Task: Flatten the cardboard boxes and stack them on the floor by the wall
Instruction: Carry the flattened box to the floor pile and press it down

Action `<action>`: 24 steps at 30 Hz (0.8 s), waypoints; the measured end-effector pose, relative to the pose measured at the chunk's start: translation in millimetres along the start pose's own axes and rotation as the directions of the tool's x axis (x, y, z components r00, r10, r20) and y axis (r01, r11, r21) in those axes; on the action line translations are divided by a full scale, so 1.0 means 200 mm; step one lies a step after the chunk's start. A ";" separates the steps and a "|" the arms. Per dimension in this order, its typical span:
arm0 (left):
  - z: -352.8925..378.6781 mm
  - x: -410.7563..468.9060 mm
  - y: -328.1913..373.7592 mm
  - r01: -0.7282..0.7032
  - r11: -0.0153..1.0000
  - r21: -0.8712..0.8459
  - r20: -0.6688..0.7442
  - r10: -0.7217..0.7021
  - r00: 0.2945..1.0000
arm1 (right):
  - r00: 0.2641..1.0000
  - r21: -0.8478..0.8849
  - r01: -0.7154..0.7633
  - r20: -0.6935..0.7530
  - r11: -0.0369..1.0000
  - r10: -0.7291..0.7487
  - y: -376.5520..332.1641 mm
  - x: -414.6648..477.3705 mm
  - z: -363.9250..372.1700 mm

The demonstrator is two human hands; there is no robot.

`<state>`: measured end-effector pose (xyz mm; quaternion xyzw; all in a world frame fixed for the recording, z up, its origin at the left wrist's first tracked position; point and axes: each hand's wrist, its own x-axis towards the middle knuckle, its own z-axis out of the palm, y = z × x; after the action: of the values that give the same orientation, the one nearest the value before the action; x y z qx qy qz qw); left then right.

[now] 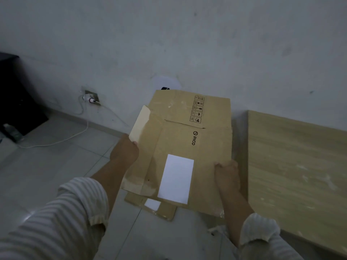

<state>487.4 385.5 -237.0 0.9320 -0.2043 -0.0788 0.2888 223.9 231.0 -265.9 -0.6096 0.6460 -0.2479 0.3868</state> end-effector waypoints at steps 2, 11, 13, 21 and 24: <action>0.09 0.13 -0.09 0.006 1.000 0.021 0.019 -0.006 1.000 | 0.999 -0.003 -0.032 0.023 0.999 0.033 0.04 0.05 0.18; 0.65 0.71 -0.61 0.071 0.991 0.113 0.150 -0.088 0.985 | 0.974 -0.132 -0.212 0.057 0.968 0.220 0.26 0.33 1.05; 0.79 0.82 -0.73 0.104 0.987 0.121 0.176 -0.125 0.977 | 0.973 -0.165 -0.215 0.052 0.963 0.226 0.36 0.39 1.24; 1.48 1.25 -1.28 0.095 0.985 0.141 0.297 -0.134 0.945 | 0.943 -0.189 -0.331 -0.025 0.925 0.332 0.85 0.58 2.02; 1.81 1.37 -1.52 0.090 0.986 0.143 0.323 -0.133 0.937 | 0.939 -0.228 -0.343 -0.047 0.911 0.341 1.09 0.66 2.29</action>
<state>741.2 314.4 -715.1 0.9319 -0.2012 -0.2376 0.1861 466.5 200.6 -729.6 -0.5275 0.7684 -0.1011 0.3480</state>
